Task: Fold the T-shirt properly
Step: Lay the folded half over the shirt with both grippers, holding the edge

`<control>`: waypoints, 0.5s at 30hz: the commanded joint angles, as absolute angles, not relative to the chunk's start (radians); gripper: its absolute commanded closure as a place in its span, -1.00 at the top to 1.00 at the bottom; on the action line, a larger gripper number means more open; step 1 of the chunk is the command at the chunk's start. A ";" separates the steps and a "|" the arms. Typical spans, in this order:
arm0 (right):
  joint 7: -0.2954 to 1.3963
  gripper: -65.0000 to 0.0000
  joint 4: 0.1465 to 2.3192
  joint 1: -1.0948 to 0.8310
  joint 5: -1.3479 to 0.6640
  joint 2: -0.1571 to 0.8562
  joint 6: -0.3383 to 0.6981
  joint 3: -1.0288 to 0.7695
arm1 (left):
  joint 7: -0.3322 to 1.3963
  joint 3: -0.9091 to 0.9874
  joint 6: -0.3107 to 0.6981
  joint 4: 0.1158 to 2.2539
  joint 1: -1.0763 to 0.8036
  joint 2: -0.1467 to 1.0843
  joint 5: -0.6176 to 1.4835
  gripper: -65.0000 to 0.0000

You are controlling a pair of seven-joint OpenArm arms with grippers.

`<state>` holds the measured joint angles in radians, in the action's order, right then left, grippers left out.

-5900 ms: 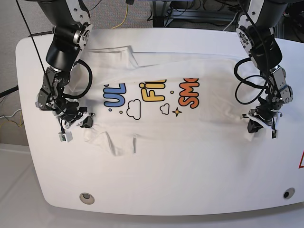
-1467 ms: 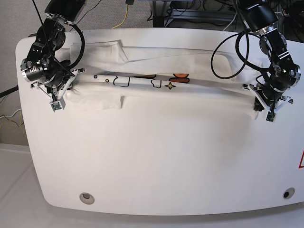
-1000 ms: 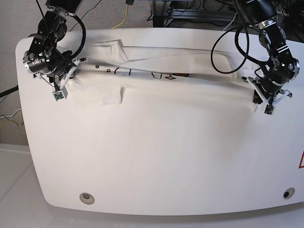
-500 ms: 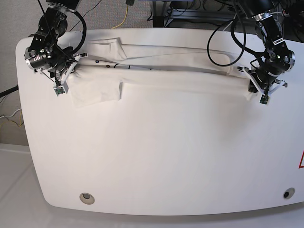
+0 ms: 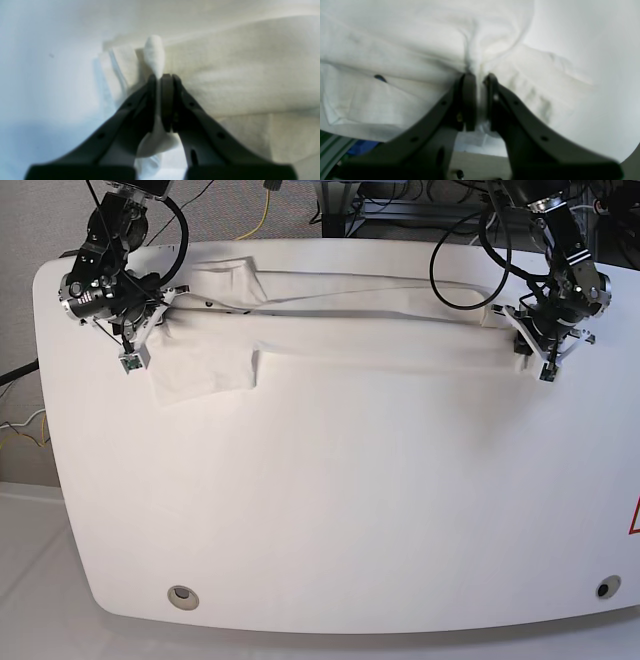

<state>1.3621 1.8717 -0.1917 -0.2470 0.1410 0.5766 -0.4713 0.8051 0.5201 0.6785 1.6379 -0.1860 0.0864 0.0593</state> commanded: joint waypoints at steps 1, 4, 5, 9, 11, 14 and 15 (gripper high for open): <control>1.351 -0.79 1.885 -0.182 -0.251 0.150 0.579 -0.475 | 0.792 0.524 0.679 1.629 -0.180 0.097 0.065 -0.91; 1.351 -0.79 1.885 -0.182 -0.249 0.150 0.579 -0.475 | 0.766 0.524 0.679 1.620 -0.182 0.099 0.064 -0.91; 1.351 -0.79 1.885 -0.182 -0.249 0.150 0.579 -0.475 | 0.757 0.524 0.676 1.618 -0.182 0.099 0.064 -0.91; 1.351 -0.79 1.885 -0.182 -0.249 0.150 0.579 -0.475 | 0.746 0.524 0.674 1.618 -0.182 0.102 0.064 -0.91; 1.351 -0.78 1.885 -0.182 -0.249 0.150 0.578 -0.475 | 0.746 0.524 0.674 1.618 -0.182 0.102 0.064 -0.91; 1.351 -0.77 1.883 -0.182 -0.249 0.150 0.578 -0.475 | 0.746 0.524 0.674 1.618 -0.179 0.102 0.064 -0.91; 1.351 -0.77 1.883 -0.182 -0.249 0.150 0.578 -0.475 | 0.746 0.524 0.676 1.618 -0.179 0.104 0.064 -0.91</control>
<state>1.3621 1.8706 -0.1894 -0.2466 0.1387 0.5766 -0.4713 0.7471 0.5232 0.6743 1.6081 -0.1852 0.0921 0.0681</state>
